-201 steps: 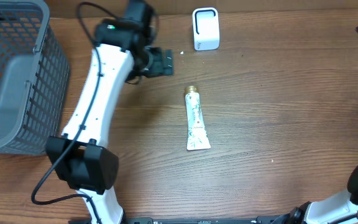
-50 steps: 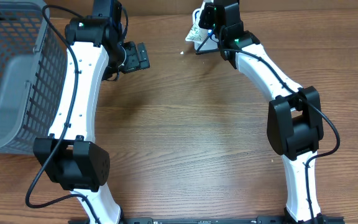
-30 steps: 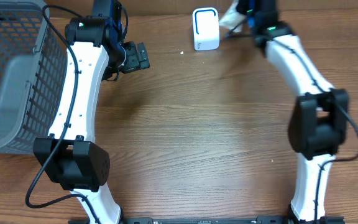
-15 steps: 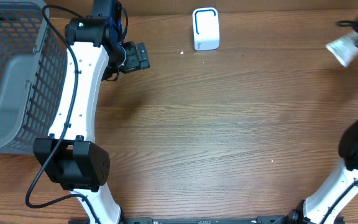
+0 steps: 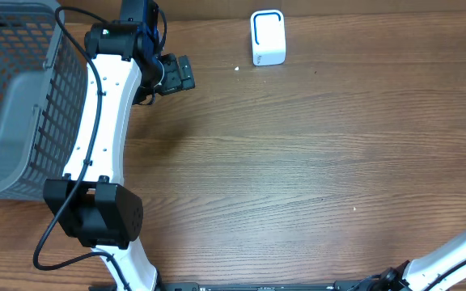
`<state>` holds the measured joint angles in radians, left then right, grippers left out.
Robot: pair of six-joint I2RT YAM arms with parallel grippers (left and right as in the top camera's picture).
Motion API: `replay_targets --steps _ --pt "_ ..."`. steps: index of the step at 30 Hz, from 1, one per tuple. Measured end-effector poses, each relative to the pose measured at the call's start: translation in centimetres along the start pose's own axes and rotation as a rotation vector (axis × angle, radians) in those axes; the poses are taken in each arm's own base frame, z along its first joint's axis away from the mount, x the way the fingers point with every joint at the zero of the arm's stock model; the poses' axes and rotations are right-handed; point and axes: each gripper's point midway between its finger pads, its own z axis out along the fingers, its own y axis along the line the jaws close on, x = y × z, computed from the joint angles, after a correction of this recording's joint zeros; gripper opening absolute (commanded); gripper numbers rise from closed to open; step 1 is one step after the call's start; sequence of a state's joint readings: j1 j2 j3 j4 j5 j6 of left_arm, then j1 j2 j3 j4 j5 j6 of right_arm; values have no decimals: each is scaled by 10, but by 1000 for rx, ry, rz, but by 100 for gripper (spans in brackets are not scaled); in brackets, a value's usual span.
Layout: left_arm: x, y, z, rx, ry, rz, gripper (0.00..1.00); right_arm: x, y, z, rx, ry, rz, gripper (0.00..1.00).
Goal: Scan the item barcode
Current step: 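Carry the tube to the right table edge and release it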
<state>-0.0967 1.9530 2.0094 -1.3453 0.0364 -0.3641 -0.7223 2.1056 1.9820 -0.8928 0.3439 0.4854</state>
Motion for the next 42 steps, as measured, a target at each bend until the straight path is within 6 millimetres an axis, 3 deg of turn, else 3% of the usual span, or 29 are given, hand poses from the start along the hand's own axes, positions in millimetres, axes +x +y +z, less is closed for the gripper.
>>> replay_targets --steps 8,12,16,24,30,33,39,42 --pt "0 0 0 0 0 0 100 -4 -38 9 64 40 66 4" --pt "0 0 0 0 0 0 100 -5 -43 12 36 68 108 4" --pt "0 0 0 0 0 0 100 6 -30 11 -39 130 119 4" --pt "0 0 0 0 0 0 100 43 25 -7 -187 238 52 7" --pt "0 0 0 0 0 0 100 64 55 -19 -246 257 -72 8" --pt "0 0 0 0 0 0 100 79 59 -18 -256 274 -177 8" --pt "0 0 0 0 -1 0 100 130 45 1 -232 368 -389 9" --pt "0 0 0 0 -1 0 100 143 40 10 -234 381 -443 12"
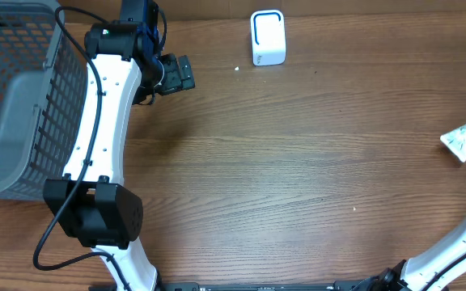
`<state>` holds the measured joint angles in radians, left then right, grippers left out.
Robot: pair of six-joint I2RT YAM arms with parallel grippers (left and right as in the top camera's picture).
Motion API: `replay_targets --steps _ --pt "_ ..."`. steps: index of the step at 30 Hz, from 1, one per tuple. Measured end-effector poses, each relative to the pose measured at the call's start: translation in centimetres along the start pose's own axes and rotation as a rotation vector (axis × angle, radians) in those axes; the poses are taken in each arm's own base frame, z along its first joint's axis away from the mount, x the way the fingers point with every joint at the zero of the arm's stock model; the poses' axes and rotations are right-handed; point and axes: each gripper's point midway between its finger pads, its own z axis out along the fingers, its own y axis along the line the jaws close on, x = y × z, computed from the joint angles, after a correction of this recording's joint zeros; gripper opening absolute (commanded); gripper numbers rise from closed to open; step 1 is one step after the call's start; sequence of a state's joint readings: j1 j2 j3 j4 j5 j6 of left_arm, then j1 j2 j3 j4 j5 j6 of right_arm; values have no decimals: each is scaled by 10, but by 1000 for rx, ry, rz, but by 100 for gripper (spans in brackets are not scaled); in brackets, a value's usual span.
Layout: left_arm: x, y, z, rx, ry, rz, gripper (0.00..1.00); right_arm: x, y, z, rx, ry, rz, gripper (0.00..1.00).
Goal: Scan the item barcode
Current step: 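Carry the tube to the right table edge and release it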
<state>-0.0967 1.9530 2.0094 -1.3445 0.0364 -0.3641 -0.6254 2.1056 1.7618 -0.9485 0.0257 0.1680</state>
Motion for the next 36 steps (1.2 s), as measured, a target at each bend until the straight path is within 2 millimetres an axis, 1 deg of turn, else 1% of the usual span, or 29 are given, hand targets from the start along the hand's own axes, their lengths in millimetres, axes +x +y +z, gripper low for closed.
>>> replay_targets --steps 1,2,4,8,11,14,17,18,20,21,22,23,24,25,27,28,30,31,33,36 --pt "0 0 0 0 0 0 100 2 -1 2 1 4 -22 14" --pt "0 0 0 0 0 0 100 3 -1 3 1 6 -36 24" --pt "0 0 0 0 0 0 100 1 0 3 -1 -4 -79 37" --pt "0 0 0 0 0 0 100 -3 -2 3 10 -19 -99 47" --pt "0 0 0 0 0 0 100 -4 -9 3 53 -26 -104 47" --pt "0 0 0 0 -1 0 100 -3 -16 3 91 -19 -99 45" --pt "0 0 0 0 -1 0 100 0 -16 3 93 -10 -92 45" --pt "0 0 0 0 -1 0 100 1 -13 3 81 -7 -91 42" --pt "0 0 0 0 -1 0 100 3 -1 2 20 1 -92 41" --pt "0 0 0 0 -1 0 100 4 9 2 -26 8 -94 40" --pt "0 0 0 0 -1 0 100 6 18 1 -69 14 -97 37" --pt "0 0 0 0 -1 0 100 9 34 -1 -134 27 -108 31" --pt "0 0 0 0 -1 0 100 12 43 -3 -172 37 -114 28" --pt "0 0 0 0 -1 0 100 17 53 -4 -204 54 -122 27" --pt "0 0 0 0 -1 0 100 30 69 -7 -240 93 -139 27" --pt "0 0 0 0 -1 0 100 36 76 -8 -243 110 -154 31" --pt "0 0 0 0 -1 0 100 43 85 -7 -223 118 -175 42" --pt "0 0 0 0 -1 0 100 44 88 -5 -202 110 -180 44" --pt "0 0 0 0 -1 0 100 45 88 2 -150 86 -185 44" --pt "0 0 0 0 -1 0 100 58 70 19 -41 98 -151 45"
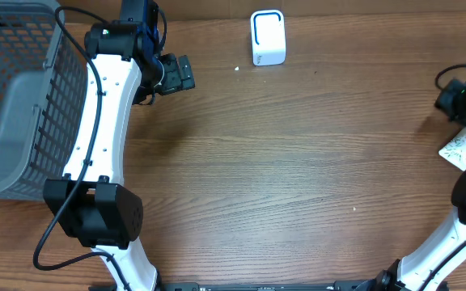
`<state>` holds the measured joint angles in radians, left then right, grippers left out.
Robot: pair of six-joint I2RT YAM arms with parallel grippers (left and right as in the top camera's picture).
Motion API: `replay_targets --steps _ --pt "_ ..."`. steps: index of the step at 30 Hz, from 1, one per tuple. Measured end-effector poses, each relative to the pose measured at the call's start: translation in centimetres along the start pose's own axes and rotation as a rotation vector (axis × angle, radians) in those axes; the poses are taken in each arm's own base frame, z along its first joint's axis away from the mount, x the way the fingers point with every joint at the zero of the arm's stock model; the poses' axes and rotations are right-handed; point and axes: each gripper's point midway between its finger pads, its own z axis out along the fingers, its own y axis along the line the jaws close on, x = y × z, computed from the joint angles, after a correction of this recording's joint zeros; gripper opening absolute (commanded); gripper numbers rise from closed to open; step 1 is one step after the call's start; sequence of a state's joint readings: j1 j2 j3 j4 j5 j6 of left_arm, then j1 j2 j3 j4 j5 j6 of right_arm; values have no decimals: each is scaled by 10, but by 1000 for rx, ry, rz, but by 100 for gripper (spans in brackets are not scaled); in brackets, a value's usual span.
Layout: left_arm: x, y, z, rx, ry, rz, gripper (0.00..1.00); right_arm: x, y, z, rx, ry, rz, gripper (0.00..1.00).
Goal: Scan the item barcode
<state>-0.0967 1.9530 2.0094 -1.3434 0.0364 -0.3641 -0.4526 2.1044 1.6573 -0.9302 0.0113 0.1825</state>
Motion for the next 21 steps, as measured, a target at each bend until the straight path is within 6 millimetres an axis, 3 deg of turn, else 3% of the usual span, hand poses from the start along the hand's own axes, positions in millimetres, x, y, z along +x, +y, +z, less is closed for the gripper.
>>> replay_targets --steps 3,7,14,21 --pt "0 0 0 0 0 0 100 11 -21 12 73 17 44 44" --pt "0 0 0 0 0 0 100 8 -44 18 131 -10 133 43" --pt "0 0 0 0 0 0 100 9 -81 19 194 -11 247 43" --pt "0 0 0 0 0 0 100 10 -88 12 211 6 268 46"
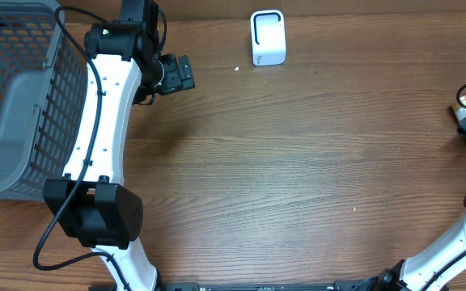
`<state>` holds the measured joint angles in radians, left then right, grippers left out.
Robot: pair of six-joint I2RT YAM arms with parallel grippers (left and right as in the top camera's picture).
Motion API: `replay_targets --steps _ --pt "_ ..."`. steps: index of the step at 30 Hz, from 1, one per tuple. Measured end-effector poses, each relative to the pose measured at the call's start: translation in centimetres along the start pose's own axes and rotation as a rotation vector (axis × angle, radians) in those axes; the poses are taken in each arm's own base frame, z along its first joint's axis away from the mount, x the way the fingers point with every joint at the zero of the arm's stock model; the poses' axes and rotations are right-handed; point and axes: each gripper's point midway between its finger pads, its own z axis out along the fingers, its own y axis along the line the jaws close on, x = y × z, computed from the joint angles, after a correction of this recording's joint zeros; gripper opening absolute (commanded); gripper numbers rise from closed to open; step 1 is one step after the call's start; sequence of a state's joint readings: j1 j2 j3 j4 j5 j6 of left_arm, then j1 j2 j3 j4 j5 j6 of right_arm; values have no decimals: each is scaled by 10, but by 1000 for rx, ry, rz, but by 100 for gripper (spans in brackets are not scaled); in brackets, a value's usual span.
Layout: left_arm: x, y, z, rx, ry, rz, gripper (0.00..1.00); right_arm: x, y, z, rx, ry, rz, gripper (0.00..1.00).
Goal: Scan the item barcode
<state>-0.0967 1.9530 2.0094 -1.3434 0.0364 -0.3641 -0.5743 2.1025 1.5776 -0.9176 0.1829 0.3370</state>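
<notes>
The white barcode scanner (268,37) stands at the back of the table, right of centre. My left gripper (181,73) hangs still near the back left, well left of the scanner, with nothing seen in it. How its jaws stand cannot be made out from above. Only the black wrist of my right arm shows at the right edge, far to the right of the scanner. Its fingers are cut off by the frame. The item is almost wholly out of view. A pale sliver shows at the edge below the wrist.
A grey mesh basket (6,97) fills the far left side, next to the left arm's white links (103,121). A small white speck (237,68) lies on the wood left of the scanner. The right arm's lower link (451,246) runs along the bottom right.
The right wrist has shifted right and a little nearer, to the frame's edge. The pale packet seen below it is now almost gone from view. The left arm is unchanged.
At first only a corner of the pale packet showed at the right edge. Then the packet was in view at the right side of the table. Then the right wrist stood just above it. Now both have drawn back to the edge. The left arm stayed still throughout.
</notes>
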Motion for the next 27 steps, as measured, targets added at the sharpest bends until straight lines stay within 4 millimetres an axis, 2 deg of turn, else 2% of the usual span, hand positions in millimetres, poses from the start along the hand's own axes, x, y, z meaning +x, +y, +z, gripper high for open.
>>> replay_targets --steps 3,5,7,10,12,15,18,19,21,27 --pt "0 0 0 0 0 0 100 -4 8 -12 -24 -28 -5 54" --pt "0 0 0 0 0 0 100 -8 20 -34 -71 -69 -16 61" --pt "0 0 0 0 0 0 100 -12 31 -58 -132 -110 -23 62" --pt "0 0 0 0 0 0 100 -15 43 -104 -240 -168 -28 69" --pt "0 0 0 0 0 0 100 -14 45 -139 -312 -209 -29 79" --pt "0 0 0 0 0 0 100 -6 43 -188 -402 -254 -35 85" --pt "0 0 0 0 0 0 100 16 36 -225 -460 -249 -44 85" --pt "0 0 0 0 0 0 100 29 33 -240 -489 -238 -50 85" --pt "0 0 0 0 0 0 100 44 31 -253 -518 -213 -61 85" --pt "0 0 0 0 -1 0 100 120 39 -299 -607 -134 -201 87"
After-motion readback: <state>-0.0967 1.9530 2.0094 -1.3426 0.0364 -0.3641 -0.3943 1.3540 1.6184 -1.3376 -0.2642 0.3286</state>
